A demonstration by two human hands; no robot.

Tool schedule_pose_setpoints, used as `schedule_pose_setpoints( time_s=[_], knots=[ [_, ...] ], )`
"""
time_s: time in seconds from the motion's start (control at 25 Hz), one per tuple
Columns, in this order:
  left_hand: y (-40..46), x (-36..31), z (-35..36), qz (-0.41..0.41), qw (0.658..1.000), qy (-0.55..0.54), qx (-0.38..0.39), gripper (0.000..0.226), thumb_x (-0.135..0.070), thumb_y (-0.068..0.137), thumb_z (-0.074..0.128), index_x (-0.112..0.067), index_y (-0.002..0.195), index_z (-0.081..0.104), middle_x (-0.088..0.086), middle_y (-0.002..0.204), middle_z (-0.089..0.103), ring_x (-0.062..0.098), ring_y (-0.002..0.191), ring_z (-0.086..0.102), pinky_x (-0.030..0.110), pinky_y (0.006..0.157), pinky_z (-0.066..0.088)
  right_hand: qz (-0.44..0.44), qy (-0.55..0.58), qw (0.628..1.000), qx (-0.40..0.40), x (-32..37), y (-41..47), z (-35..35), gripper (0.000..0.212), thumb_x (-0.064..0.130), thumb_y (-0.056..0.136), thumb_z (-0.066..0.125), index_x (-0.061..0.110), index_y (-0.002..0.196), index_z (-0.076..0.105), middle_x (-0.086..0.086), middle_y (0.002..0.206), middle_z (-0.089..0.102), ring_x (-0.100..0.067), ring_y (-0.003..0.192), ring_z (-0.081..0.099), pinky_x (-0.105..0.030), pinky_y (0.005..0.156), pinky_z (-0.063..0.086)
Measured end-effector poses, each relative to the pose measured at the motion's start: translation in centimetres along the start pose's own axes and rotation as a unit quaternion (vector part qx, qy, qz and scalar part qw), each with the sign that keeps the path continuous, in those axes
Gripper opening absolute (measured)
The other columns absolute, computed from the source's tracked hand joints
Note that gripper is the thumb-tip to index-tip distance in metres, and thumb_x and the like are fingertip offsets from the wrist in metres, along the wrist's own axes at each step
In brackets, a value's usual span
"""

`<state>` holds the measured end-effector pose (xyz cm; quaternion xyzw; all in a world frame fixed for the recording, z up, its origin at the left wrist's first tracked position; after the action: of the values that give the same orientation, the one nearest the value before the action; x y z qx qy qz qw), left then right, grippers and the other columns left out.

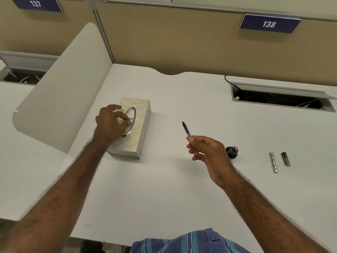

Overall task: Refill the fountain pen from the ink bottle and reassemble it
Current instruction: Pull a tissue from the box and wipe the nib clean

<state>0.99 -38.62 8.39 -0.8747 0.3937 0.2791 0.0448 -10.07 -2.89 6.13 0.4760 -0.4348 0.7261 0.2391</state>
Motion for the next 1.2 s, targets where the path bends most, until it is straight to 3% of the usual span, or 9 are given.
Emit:
schedule_pose_setpoints(
  time_s=[0.12,0.24,0.44,0.72,1.04,1.2],
  knots=[
    [0.1,-0.4,0.2,0.034,0.999,0.035,0.015,0.009,-0.024,0.079,0.086,-0.025,0.084,0.079,-0.001,0.127,0.065,0.033,0.127,0.051,0.053,0.1,0.04,0.003,0.001,1.0,-0.001,-0.1,-0.1,-0.1,0.012,0.023,0.094,0.078,0.013,0.097,0.084,-0.004,0.085,0.077,-0.021,0.08,0.065,-0.033,0.068,0.053],
    [0.0,-0.3,1.0,0.043,0.995,0.07,0.047,0.013,-0.026,0.078,0.086,-0.027,0.089,0.081,0.0,0.134,0.063,0.035,0.13,0.05,0.056,0.102,0.04,0.003,0.001,1.0,-0.001,-0.2,-0.1,0.0,0.013,0.023,0.094,0.078,0.012,0.097,0.084,-0.004,0.085,0.077,-0.019,0.08,0.066,-0.033,0.069,0.054],
    [0.2,-1.1,0.5,0.069,0.995,0.074,0.025,0.008,-0.023,0.076,0.088,-0.025,0.08,0.081,0.003,0.13,0.068,0.036,0.126,0.054,0.055,0.097,0.042,0.001,0.0,1.0,-0.005,-0.2,-0.2,-0.3,0.014,0.024,0.094,0.079,0.012,0.099,0.084,-0.003,0.085,0.077,-0.019,0.08,0.067,-0.034,0.069,0.054],
    [-0.1,-1.8,0.1,0.075,0.996,0.051,-0.003,0.004,-0.014,0.085,0.078,-0.015,0.089,0.077,0.006,0.121,0.068,0.034,0.115,0.057,0.052,0.092,0.043,-0.003,0.006,1.0,-0.013,0.0,-0.2,-0.9,0.015,0.024,0.094,0.079,0.011,0.1,0.084,-0.004,0.086,0.077,-0.019,0.08,0.066,-0.033,0.068,0.054],
    [-0.7,-1.3,0.2,0.104,0.994,-0.025,-0.031,0.003,-0.006,0.099,0.059,-0.006,0.1,0.061,0.011,0.103,0.066,0.038,0.102,0.054,0.045,0.088,0.042,-0.004,0.015,1.0,-0.017,-0.3,-0.4,-1.3,0.016,0.024,0.093,0.079,0.01,0.1,0.084,-0.006,0.086,0.076,-0.021,0.081,0.066,-0.035,0.069,0.053],
    [-0.2,-1.6,-1.1,0.079,0.992,-0.085,-0.04,0.003,-0.01,0.104,0.05,-0.008,0.104,0.053,0.01,0.096,0.063,0.033,0.092,0.057,0.044,0.08,0.045,-0.003,0.017,1.0,-0.018,-0.2,-0.4,-1.3,0.016,0.024,0.093,0.079,0.01,0.099,0.084,-0.006,0.087,0.076,-0.021,0.081,0.066,-0.033,0.068,0.053]
  ],
)
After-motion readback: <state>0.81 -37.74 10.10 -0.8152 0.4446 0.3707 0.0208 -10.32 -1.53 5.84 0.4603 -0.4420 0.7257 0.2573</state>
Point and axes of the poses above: each hand's wrist, its own y-axis towards the middle knuckle, its own z-axis out of the palm, x = y × z, the point moved 10 cm from there along y, towards the middle knuckle
